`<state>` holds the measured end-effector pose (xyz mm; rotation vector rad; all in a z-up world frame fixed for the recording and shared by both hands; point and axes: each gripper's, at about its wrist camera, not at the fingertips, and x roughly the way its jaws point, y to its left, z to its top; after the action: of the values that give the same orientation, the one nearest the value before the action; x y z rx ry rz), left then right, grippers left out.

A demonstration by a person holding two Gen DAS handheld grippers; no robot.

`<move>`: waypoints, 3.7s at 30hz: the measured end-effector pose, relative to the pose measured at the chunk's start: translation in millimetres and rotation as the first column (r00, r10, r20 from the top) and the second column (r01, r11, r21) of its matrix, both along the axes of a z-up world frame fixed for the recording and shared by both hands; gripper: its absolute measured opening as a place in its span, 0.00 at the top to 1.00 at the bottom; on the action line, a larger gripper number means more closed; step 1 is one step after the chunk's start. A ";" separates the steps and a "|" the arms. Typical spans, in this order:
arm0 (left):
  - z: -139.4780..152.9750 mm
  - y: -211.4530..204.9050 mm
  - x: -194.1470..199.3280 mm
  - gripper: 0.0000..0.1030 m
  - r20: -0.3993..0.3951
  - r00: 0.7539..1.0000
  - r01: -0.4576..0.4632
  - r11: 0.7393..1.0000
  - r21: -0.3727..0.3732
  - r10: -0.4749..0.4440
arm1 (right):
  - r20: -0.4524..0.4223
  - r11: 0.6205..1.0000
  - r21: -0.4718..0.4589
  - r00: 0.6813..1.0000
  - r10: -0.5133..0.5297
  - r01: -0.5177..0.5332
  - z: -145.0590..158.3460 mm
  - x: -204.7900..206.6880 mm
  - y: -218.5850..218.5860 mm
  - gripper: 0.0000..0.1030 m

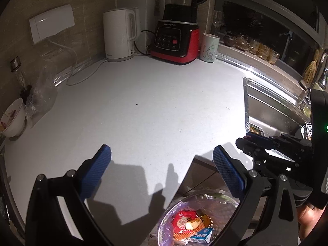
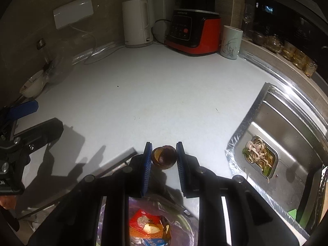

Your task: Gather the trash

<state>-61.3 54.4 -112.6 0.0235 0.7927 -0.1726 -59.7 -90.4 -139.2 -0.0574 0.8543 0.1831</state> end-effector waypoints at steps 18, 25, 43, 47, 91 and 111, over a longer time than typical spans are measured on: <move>31.3 -46.6 -93.8 0.07 0.072 0.997 0.032 0.999 0.020 -0.034 | 0.073 1.000 0.017 0.997 0.010 -0.011 36.0 -137.7 -23.7 0.76; 34.2 -50.2 -110.6 0.07 0.080 0.996 0.028 0.999 0.024 -0.030 | 0.082 1.000 0.012 0.996 0.026 -0.027 38.6 -160.8 -21.9 0.76; 24.1 -40.1 -107.3 0.07 0.061 0.998 0.000 0.998 0.068 -0.004 | -0.213 0.998 0.020 0.975 0.057 -0.054 -93.5 -159.5 -2.1 0.76; 23.1 -35.6 -103.1 0.07 0.053 0.999 -0.008 0.998 0.064 0.005 | -0.277 0.998 0.032 0.959 0.059 -0.052 -122.5 -157.6 1.8 0.76; 219.2 -40.9 -211.7 0.07 0.334 0.940 -0.077 0.997 0.021 0.066 | 0.355 0.986 0.051 0.920 -0.167 0.160 225.2 -253.3 -22.9 0.02; 208.7 -46.5 -250.3 0.08 0.311 0.949 -0.051 0.999 0.012 0.045 | 0.355 0.979 0.032 0.914 -0.198 0.199 222.3 -302.5 -26.5 0.02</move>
<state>-311.6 8.0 96.1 0.0493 0.4793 -0.1107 -362.1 -116.9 83.1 -0.0072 0.4918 -0.0226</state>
